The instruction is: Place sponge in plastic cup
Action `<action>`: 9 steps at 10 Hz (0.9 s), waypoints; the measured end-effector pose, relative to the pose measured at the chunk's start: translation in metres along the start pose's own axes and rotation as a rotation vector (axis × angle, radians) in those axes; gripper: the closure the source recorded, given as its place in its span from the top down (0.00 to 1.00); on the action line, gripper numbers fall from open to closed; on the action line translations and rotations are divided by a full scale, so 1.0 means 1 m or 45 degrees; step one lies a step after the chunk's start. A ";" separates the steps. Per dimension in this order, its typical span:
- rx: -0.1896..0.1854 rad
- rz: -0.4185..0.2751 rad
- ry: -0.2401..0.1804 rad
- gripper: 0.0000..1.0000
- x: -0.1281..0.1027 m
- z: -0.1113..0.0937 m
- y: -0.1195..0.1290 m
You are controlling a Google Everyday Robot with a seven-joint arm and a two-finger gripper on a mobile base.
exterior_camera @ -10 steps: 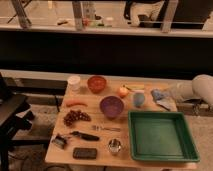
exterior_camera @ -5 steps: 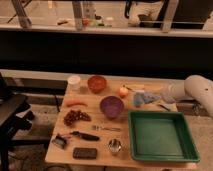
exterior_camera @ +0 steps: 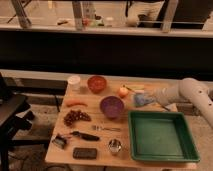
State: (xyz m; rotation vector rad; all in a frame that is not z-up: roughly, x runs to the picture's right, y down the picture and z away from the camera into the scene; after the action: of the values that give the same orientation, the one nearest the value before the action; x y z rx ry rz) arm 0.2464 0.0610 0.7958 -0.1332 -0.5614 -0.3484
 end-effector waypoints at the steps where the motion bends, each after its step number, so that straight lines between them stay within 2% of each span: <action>1: 0.008 -0.016 -0.010 0.00 -0.002 0.003 -0.001; 5: 0.042 -0.059 -0.040 0.00 -0.008 0.017 -0.010; 9: 0.063 -0.092 -0.044 0.00 -0.007 0.031 -0.015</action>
State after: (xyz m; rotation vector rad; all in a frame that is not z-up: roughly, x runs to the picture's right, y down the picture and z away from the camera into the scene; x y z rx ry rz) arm 0.2194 0.0556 0.8184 -0.0716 -0.6100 -0.4029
